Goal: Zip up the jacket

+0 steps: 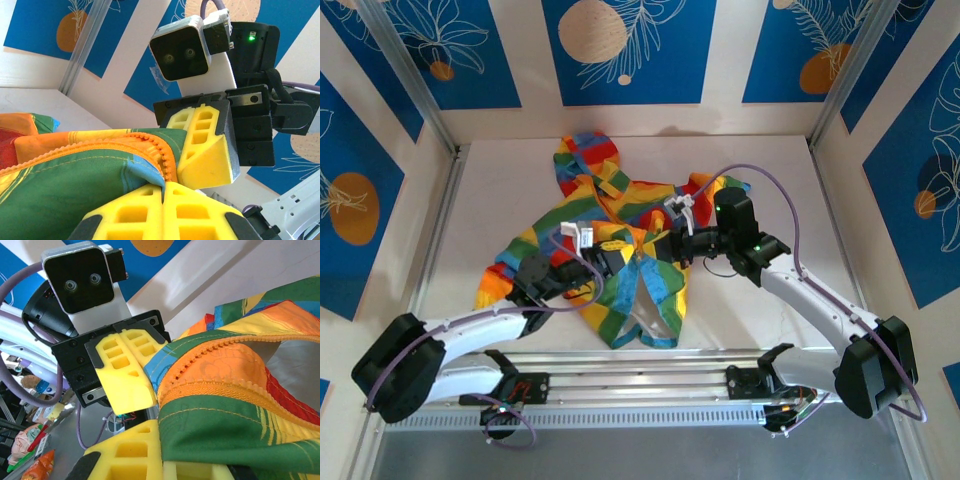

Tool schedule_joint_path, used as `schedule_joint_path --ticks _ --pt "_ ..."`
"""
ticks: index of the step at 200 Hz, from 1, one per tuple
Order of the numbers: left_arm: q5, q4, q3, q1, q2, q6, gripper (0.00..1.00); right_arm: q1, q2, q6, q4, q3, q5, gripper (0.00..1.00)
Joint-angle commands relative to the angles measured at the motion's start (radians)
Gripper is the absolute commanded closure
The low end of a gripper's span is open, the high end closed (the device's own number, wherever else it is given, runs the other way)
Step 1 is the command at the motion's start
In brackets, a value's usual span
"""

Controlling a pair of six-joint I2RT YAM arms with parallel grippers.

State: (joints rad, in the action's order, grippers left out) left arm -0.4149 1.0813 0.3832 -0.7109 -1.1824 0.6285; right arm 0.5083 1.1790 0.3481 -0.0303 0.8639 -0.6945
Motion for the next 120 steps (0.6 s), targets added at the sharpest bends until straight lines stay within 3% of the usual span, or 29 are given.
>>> schedule_joint_path --ticks 1,120 --pt "-0.028 0.104 -0.018 -0.002 -0.018 0.041 1.00 -0.002 -0.019 0.015 0.047 0.003 0.022 1.00" --pt "0.031 0.235 -0.063 0.002 -0.021 0.127 1.00 -0.017 -0.001 0.034 0.097 -0.024 -0.019 1.00"
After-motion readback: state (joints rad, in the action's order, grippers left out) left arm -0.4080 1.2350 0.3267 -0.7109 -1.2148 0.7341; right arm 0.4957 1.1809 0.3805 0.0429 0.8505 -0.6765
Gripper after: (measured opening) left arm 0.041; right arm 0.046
